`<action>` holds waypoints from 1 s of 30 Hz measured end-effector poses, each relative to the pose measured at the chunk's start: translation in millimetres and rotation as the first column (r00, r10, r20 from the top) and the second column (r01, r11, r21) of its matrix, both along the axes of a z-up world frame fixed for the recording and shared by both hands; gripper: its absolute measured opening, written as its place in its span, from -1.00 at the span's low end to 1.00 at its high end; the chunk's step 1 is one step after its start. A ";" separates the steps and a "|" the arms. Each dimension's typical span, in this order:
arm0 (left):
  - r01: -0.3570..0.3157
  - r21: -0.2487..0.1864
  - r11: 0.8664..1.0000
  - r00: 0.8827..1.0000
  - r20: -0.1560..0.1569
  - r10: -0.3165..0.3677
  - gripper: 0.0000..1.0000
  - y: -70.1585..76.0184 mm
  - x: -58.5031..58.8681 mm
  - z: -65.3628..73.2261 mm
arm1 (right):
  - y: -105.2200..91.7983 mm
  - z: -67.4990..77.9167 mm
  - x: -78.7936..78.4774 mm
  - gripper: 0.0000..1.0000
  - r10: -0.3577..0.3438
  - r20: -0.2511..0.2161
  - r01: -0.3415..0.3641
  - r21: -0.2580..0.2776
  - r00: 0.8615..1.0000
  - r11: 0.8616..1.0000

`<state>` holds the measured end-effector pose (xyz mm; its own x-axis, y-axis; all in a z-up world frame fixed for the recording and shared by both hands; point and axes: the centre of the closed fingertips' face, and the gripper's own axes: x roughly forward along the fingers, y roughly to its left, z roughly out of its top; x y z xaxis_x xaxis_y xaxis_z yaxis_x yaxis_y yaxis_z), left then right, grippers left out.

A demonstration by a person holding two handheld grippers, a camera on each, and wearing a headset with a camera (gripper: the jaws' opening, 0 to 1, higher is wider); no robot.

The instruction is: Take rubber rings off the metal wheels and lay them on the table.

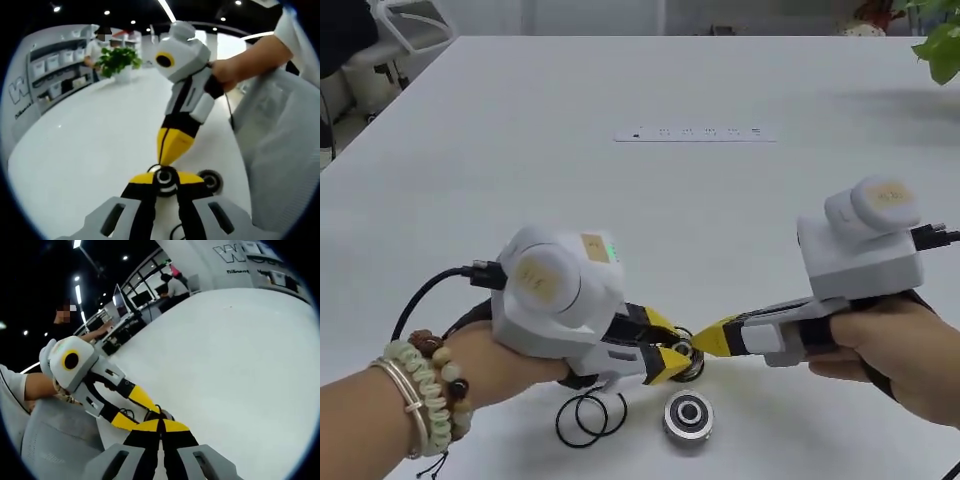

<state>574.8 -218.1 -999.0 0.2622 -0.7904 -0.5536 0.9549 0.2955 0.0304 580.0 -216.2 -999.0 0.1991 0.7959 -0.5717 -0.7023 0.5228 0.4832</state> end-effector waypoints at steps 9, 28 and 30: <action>0.058 -0.046 0.997 0.998 0.001 -0.058 -0.31 6.0 -11.6 39.1 | -3.8 8.5 7.2 -1.00 -0.039 0.006 0.039 0.038 0.999 0.999; -0.080 -0.049 0.996 0.987 0.132 0.086 0.24 73.1 -19.0 90.6 | -3.9 35.9 14.9 -1.00 -0.075 0.045 0.070 0.108 0.996 0.992; -0.098 -0.041 0.994 0.985 0.141 0.103 0.30 81.9 -20.9 92.9 | -4.0 38.9 16.0 -1.00 -0.080 0.049 0.074 0.115 0.996 0.991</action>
